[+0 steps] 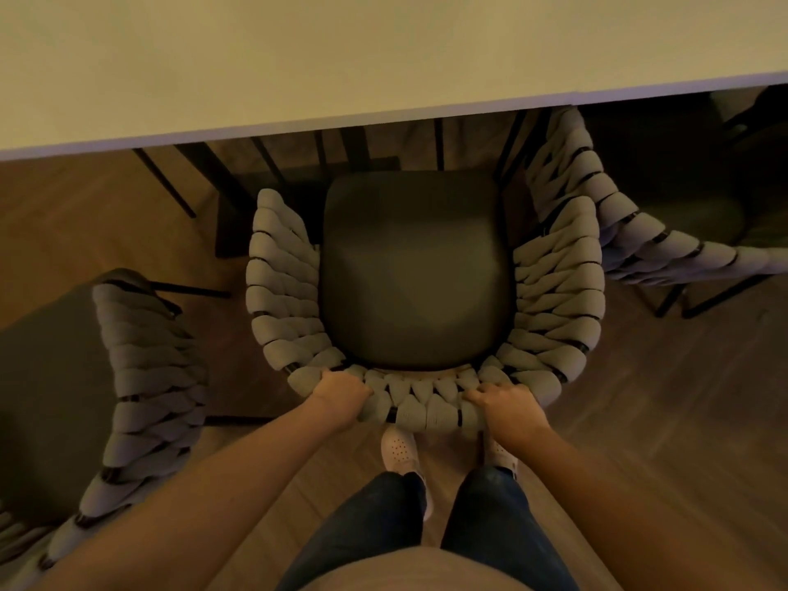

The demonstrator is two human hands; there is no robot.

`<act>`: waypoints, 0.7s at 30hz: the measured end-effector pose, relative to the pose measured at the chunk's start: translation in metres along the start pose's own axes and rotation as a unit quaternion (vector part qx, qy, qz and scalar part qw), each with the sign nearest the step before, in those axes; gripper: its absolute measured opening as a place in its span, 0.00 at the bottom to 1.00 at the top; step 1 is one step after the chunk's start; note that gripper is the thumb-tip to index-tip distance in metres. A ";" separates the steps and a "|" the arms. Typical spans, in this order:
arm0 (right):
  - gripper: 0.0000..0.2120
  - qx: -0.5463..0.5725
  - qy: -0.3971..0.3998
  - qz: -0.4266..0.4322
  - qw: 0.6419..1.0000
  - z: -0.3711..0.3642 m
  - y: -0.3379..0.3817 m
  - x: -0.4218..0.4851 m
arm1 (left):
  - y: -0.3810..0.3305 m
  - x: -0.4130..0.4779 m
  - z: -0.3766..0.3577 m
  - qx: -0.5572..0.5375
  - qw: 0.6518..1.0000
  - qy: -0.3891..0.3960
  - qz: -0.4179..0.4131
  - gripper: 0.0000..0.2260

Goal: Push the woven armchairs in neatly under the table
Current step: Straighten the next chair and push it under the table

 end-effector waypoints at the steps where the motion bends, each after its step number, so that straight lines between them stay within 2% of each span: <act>1: 0.19 0.000 -0.002 0.001 1.000 0.001 0.001 0.002 | 0.003 -0.001 0.002 0.004 1.000 0.001 -0.003 0.19; 9: 0.20 0.025 -0.018 -0.006 1.000 0.013 0.015 0.014 | 0.032 -0.007 0.022 0.036 0.999 -0.011 -0.003 0.18; 21: 0.21 -0.009 -0.017 0.002 1.000 0.023 0.016 0.060 | 0.063 0.020 0.015 -0.027 0.999 -0.031 0.006 0.18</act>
Point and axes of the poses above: each hand's wrist, its own x-axis towards the middle knuckle, its own z-axis out of the back of the hand, y = z × x, the point moved 9 cm from there along x, towards the middle knuckle, and after that the axes turned 13 degrees about -z, right-handed, at the moved point
